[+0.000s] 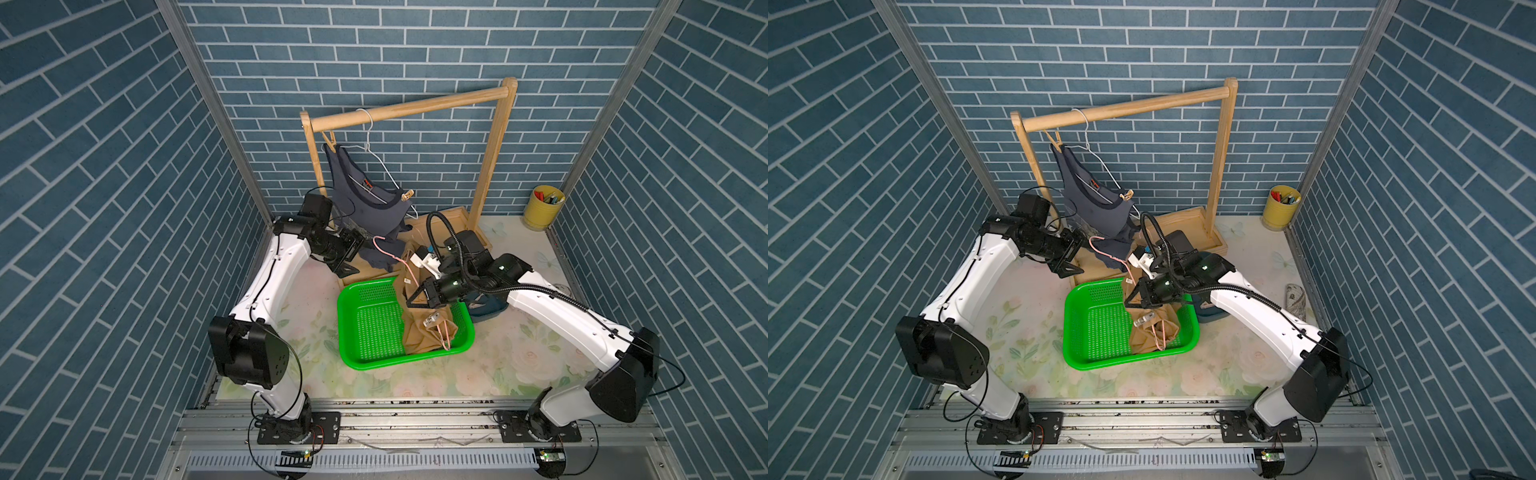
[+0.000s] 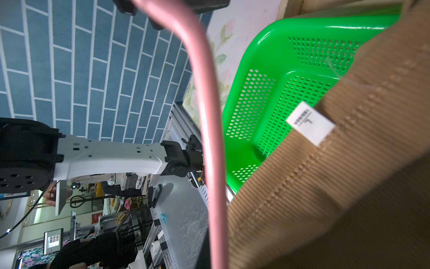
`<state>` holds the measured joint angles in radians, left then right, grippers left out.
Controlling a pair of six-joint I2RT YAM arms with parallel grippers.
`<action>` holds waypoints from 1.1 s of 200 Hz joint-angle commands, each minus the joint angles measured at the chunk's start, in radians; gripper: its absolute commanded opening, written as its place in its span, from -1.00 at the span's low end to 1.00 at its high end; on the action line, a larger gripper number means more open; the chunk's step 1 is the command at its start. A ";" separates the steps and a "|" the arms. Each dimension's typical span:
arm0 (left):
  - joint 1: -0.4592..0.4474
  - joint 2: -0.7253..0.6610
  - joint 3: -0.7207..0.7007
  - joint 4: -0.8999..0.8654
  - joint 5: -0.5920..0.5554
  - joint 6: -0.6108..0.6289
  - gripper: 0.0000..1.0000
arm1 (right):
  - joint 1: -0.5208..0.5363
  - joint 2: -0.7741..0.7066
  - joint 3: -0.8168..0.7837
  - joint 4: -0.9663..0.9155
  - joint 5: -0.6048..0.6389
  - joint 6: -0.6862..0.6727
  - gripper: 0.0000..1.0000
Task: Remove the clothespins securing tank tops to the hanger
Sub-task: Adjust the hanger.
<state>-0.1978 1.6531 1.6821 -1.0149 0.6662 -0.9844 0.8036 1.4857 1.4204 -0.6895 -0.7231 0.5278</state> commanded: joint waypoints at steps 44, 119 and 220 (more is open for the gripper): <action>-0.045 0.062 0.097 0.134 0.104 -0.060 0.81 | 0.062 0.014 0.064 0.064 -0.113 0.078 -1.00; -0.115 0.169 0.251 -0.108 0.131 0.125 0.43 | 0.066 0.038 0.094 0.082 -0.125 0.077 -1.00; -0.115 0.126 0.165 -0.178 0.126 0.181 -0.66 | 0.066 0.031 0.073 0.023 -0.066 0.016 -1.00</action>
<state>-0.3145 1.8061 1.8664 -1.1515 0.7906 -0.8246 0.8696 1.5185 1.4803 -0.6624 -0.8104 0.5930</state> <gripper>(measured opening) 0.222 0.083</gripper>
